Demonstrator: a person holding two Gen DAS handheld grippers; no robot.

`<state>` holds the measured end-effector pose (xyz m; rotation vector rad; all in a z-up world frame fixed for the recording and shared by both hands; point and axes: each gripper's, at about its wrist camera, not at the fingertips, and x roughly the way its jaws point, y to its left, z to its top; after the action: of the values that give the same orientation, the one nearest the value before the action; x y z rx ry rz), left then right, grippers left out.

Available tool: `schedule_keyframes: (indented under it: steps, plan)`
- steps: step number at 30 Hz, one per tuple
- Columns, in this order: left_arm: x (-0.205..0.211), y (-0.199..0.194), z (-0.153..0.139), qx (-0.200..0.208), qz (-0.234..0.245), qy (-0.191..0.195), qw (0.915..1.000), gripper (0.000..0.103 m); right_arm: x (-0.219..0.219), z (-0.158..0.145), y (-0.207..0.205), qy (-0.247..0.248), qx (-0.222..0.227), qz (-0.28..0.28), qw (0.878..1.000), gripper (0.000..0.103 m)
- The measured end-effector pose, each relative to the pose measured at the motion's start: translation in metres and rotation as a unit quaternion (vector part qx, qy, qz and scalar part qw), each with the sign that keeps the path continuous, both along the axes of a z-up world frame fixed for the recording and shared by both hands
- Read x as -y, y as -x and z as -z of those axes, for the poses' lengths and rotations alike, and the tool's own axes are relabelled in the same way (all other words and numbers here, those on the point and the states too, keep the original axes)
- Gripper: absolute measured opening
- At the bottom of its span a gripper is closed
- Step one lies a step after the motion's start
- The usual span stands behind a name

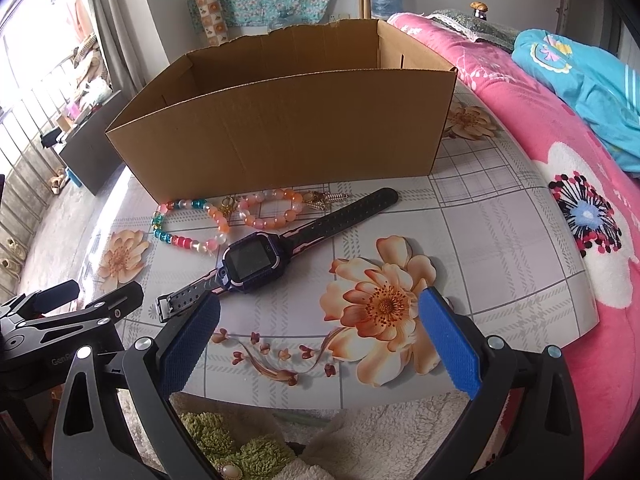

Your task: Organize jewelry

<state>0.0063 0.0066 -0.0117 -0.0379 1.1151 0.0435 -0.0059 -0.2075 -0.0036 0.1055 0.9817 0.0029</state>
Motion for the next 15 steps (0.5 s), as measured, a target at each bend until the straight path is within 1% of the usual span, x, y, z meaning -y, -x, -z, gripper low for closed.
schedule_keyframes:
  steps: [15]
  plan:
    - [0.0006, -0.0018, 0.005, -0.006, -0.002, 0.0, 1.0, 0.094, 0.0014, -0.0004, 0.0009, -0.002, 0.0, 0.0, 1.0, 0.097]
